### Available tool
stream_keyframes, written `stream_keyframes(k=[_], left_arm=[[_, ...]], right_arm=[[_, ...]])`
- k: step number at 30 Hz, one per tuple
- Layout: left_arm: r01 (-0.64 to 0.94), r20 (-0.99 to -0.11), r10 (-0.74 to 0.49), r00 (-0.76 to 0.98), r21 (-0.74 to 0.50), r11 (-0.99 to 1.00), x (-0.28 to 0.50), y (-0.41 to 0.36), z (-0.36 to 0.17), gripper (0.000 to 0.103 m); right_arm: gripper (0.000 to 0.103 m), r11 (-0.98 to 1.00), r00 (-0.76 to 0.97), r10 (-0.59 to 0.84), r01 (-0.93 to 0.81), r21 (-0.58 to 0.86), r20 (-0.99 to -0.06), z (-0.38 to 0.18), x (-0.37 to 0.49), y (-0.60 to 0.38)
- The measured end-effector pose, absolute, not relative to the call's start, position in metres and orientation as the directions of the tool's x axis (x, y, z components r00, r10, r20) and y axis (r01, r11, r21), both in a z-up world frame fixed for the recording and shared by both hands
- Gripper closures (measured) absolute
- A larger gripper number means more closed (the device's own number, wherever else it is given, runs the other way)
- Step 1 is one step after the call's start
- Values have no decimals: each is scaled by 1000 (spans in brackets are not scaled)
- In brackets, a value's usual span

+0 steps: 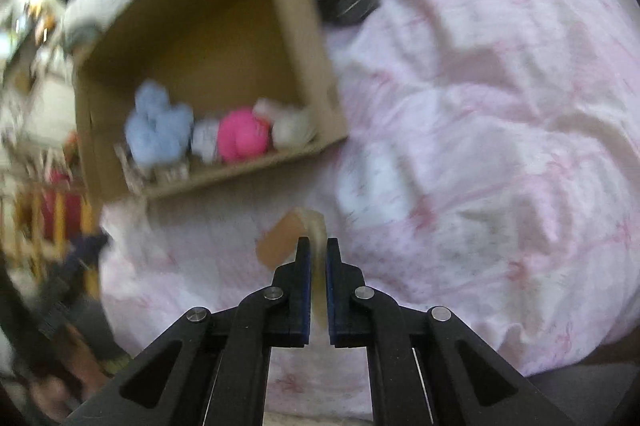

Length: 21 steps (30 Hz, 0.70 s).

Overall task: Organize soft objects
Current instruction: 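Grasp the tan cone-shaped block with the right tool, then grasp the orange cylinder with the left tool while the right tool holds the tan block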

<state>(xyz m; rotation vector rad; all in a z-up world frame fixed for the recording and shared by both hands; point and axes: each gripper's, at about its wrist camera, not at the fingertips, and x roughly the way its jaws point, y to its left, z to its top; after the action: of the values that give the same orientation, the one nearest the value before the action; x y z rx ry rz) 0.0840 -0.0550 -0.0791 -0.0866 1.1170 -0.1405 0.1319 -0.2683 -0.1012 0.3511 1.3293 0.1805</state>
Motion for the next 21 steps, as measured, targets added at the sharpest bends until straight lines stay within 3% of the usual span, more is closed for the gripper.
stream_keyframes(k=[3,5,7,16,21], left_arm=[[170,-906,-229,355,-178,969,88,-93,-97,46],[237,-922,-265,283,-200,951,91,-122,-113,62],[270,-935,-267,234,-202,942,96,-141,-129,68],[310,-953,-229,199,-161,937,119,-167,-150,73],[337,-962,-209,174,-141,931,125,-181,-151,83]], right_arm=[[95,908,285,354,124,401,-891,-95,133,-286],[95,897,304,359,148,416,-882,-92,133,-292],[95,886,310,370,164,433,-875,-92,132,-297],[95,872,305,394,172,458,-867,-97,133,-306],[95,869,305,400,172,463,-864,-98,135,-305]])
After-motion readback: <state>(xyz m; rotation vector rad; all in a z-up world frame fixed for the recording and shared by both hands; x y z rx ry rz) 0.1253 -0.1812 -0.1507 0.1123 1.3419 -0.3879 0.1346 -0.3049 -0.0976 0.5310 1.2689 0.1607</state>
